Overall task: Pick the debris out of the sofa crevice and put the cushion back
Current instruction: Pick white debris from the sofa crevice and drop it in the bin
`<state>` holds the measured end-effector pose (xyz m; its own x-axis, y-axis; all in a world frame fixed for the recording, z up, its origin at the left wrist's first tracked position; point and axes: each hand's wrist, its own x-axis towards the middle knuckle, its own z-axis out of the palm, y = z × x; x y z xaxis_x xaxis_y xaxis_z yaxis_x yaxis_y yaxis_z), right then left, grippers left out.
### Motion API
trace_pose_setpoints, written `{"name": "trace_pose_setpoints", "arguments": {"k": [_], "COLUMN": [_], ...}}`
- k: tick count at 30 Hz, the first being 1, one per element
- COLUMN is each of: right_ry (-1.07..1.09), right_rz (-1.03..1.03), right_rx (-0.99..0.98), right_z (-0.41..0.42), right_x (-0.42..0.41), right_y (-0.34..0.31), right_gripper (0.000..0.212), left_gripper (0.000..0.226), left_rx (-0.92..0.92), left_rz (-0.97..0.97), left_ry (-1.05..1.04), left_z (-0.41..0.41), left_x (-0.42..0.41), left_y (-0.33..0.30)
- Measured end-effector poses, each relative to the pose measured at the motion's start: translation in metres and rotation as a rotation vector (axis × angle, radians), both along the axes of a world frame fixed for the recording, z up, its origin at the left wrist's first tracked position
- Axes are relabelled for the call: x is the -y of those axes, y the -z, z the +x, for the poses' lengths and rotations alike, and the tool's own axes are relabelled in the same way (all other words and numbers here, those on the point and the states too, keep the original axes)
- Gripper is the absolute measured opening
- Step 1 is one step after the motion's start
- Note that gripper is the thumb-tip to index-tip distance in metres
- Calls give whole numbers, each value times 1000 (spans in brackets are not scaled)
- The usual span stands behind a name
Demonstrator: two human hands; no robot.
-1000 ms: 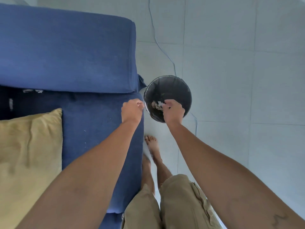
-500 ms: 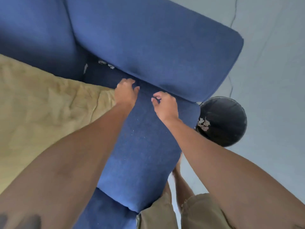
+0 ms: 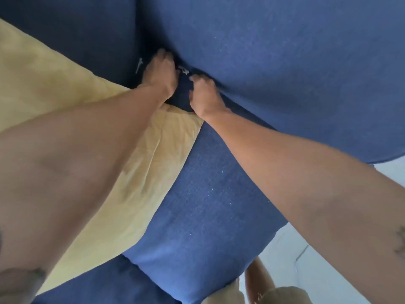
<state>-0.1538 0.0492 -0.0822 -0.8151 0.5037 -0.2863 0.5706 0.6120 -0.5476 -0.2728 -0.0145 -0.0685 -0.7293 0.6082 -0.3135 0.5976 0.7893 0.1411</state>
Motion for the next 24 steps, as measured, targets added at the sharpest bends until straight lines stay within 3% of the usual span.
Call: {"name": "trace_pose_setpoints", "arguments": {"k": [5, 14, 24], "right_ry": [49, -109, -198], "right_rz": [206, 244, 219], "right_rx": [-68, 20, 191], "right_z": [-30, -44, -66], "right_x": [13, 7, -1], "right_y": [20, 23, 34], "right_gripper": [45, 92, 65], "left_gripper": [48, 58, 34], "left_rx": [-32, -52, 7], "left_rz": [12, 9, 57], "left_ry": [-15, -23, 90], "left_z": [-26, -38, -51], "left_x": [10, 6, 9], "left_y": [32, 51, 62]}}
